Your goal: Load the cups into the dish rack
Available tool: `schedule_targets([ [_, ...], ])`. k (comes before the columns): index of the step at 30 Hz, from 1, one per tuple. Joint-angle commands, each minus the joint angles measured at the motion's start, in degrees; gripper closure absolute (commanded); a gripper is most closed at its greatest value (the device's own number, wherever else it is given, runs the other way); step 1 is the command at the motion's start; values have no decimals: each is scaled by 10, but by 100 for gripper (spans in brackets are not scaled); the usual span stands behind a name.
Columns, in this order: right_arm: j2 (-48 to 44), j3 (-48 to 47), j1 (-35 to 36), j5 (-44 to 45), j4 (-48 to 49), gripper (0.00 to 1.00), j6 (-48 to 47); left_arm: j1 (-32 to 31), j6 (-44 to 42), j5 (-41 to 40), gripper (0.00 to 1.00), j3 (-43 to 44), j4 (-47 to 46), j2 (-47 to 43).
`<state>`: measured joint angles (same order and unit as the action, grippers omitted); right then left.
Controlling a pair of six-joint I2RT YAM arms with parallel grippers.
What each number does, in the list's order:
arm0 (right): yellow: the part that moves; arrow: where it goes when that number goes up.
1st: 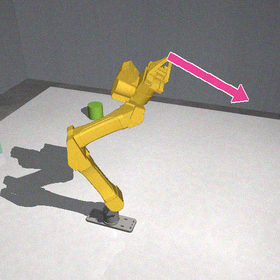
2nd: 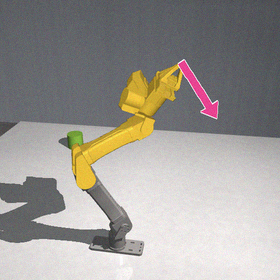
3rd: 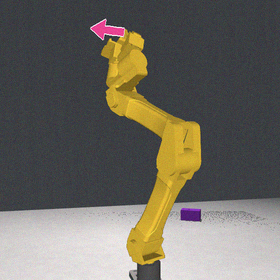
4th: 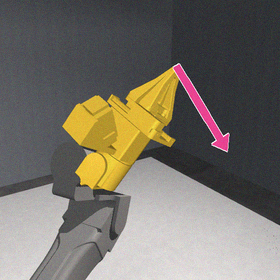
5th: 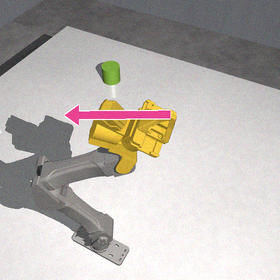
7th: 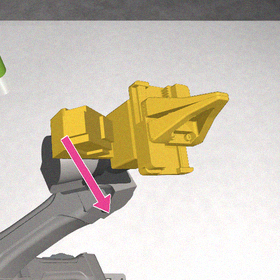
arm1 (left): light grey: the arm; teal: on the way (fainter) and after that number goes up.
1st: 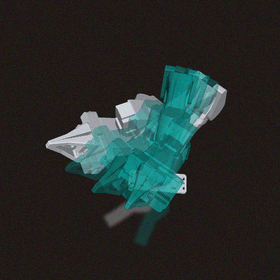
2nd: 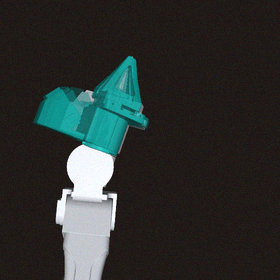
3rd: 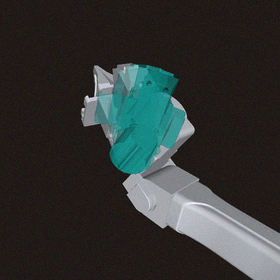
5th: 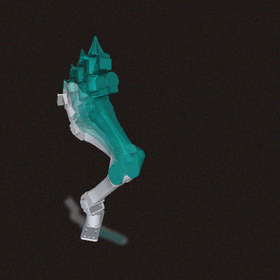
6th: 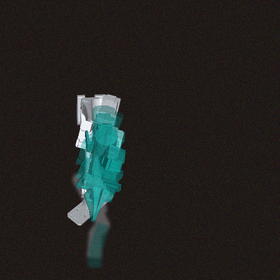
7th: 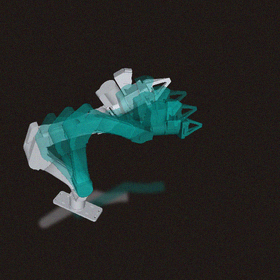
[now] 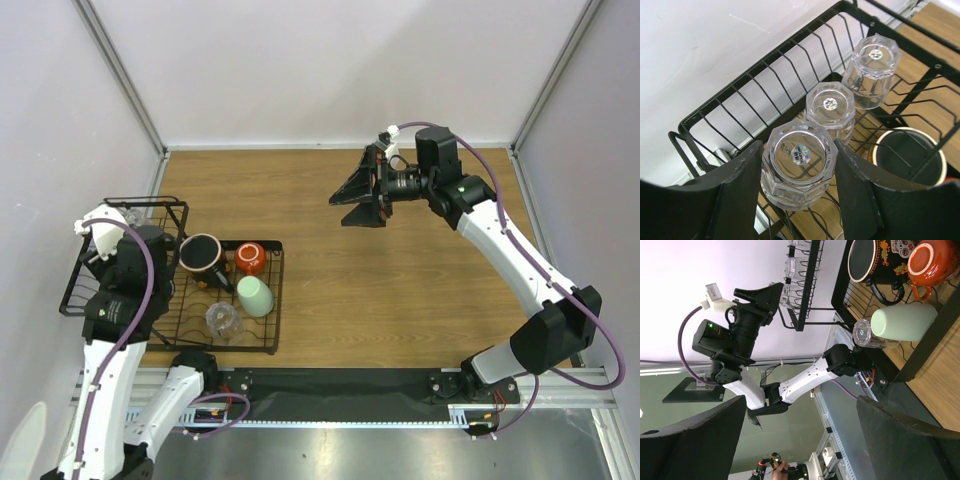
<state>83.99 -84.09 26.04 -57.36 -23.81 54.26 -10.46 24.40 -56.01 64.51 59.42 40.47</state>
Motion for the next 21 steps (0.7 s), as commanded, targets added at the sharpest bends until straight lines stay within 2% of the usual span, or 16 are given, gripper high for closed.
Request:
schedule_targets([
  [1, 9, -38, -2, -8, -3, 0, -8, 33, -50, 27, 100, -13, -48, -8],
  [6, 18, -52, -8, -6, -11, 0, -14, 84, -88, 56, 100, -47, -97, -24],
  [10, 15, -45, -7, -6, -8, 0, -11, 103, -85, 81, 100, -70, -121, -29],
  [11, 15, -42, -6, -6, -6, 0, -10, 124, -91, 95, 100, -76, -142, -33],
  [21, 9, -38, -8, -6, -5, 0, -8, 154, -94, 107, 100, -117, -184, -37],
])
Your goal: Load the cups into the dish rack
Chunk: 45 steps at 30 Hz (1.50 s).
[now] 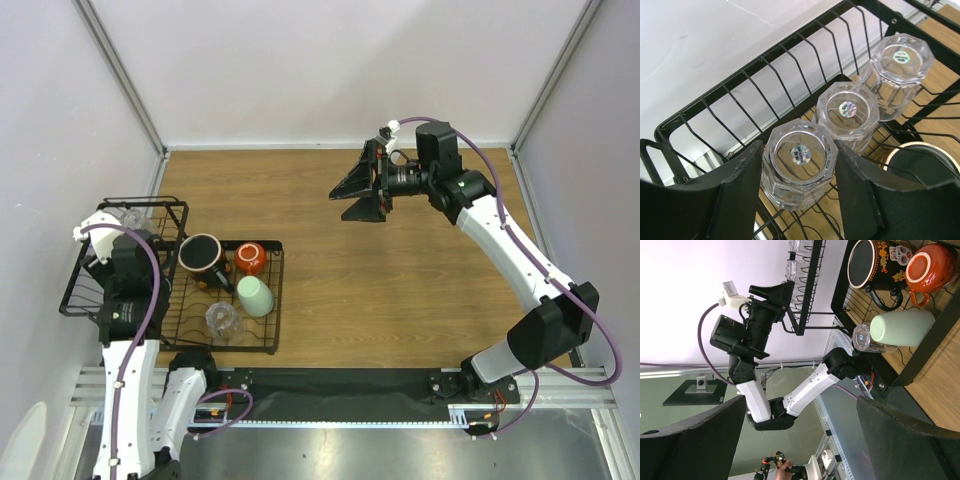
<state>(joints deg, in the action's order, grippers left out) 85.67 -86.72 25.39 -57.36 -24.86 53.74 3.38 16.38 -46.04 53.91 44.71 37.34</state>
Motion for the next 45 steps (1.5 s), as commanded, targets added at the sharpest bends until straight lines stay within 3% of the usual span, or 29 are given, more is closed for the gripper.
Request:
schedule_targets([
  [1, -8, -11, -2, -7, 5, 0, -3, 19, -17, 11, 99, -20, -47, -10],
  [18, -10, -6, -2, -7, 7, 0, -1, 45, -28, 6, 100, -32, -32, -17],
  [30, -16, -4, -2, -8, 4, 0, 0, 46, 23, 2, 60, -25, 17, -14],
  [31, -16, -4, -2, -8, 4, 0, -1, 47, 25, 2, 53, -21, 20, -12],
  [40, -21, -4, -2, -9, 5, 0, 1, 46, 27, -6, 36, -15, 35, -13],
  [45, -22, -7, -3, -9, 3, 0, 0, 46, 30, -7, 31, -14, 41, -14],
])
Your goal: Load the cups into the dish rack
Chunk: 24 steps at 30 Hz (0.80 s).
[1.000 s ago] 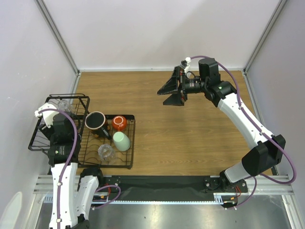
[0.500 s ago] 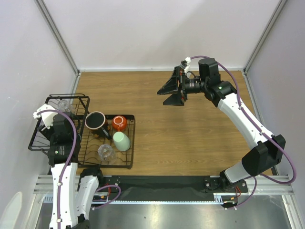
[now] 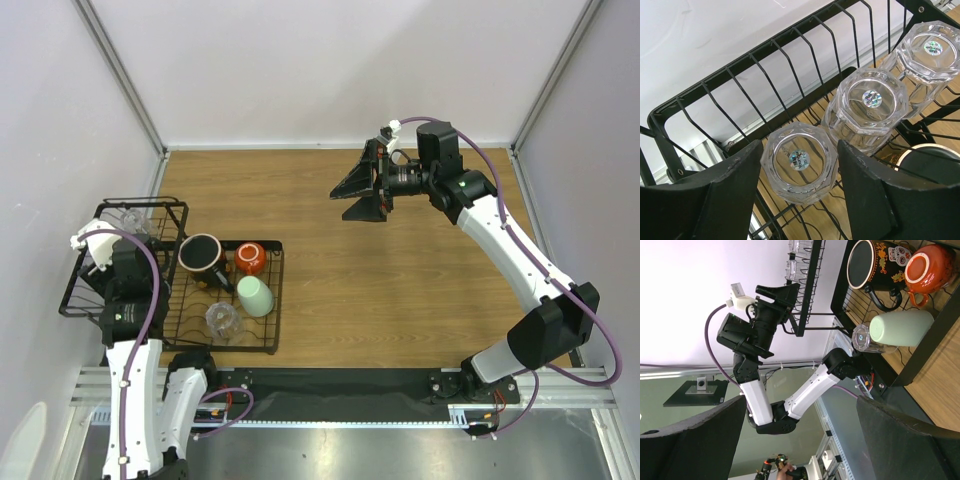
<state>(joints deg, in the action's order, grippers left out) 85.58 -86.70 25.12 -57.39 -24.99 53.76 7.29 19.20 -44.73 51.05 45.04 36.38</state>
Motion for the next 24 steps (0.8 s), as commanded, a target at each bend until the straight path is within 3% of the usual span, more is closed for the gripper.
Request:
schedule_targets([
  [1, -21, -9, 0, -8, 4, 0, -1, 7, 1, -19, 31, 15, 37, -4],
  [15, -24, -6, -2, -7, 4, 0, -1, 8, 16, -23, 15, 75, 74, 17],
  [24, -26, -1, -3, -7, 5, 0, 0, 8, 11, -20, 13, 102, 73, 24],
])
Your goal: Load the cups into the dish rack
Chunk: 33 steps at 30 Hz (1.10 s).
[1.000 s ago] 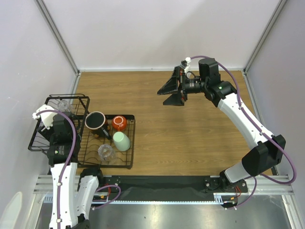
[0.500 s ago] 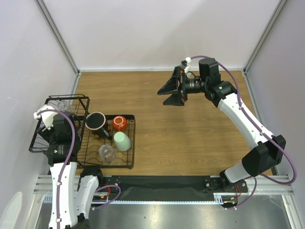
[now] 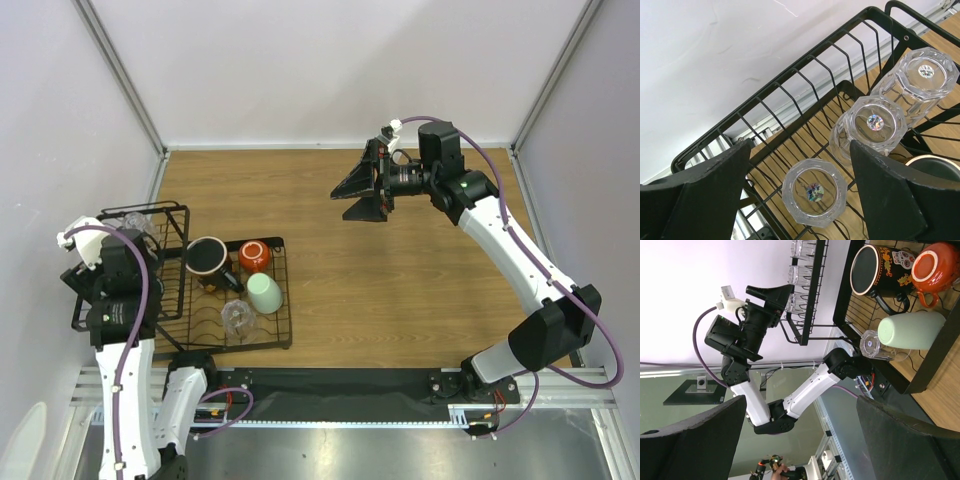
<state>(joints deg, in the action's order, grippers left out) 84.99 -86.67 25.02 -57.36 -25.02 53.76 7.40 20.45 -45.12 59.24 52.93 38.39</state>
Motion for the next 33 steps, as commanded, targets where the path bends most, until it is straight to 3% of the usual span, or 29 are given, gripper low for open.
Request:
schedule_targets([
  [1, -21, -1, -1, -7, 5, 0, 1, 7, -1, -15, 13, 21, -4, 3],
  [11, -23, 5, -3, -7, 9, 0, 4, 7, 15, -8, 13, 58, 31, 6],
  [19, -25, 7, -4, -7, 11, 0, 8, 7, 78, 50, 10, 161, 89, 17],
  [29, -31, 21, -8, -2, 8, 0, 5, 6, 85, 287, 13, 274, 25, 45],
  [32, -36, 30, -14, 6, -4, 0, -1, 6, 108, 371, 1, 267, -5, 43],
  [33, -41, 33, -16, 8, -7, 0, -5, 7, 119, 390, 0, 260, -9, 43],
])
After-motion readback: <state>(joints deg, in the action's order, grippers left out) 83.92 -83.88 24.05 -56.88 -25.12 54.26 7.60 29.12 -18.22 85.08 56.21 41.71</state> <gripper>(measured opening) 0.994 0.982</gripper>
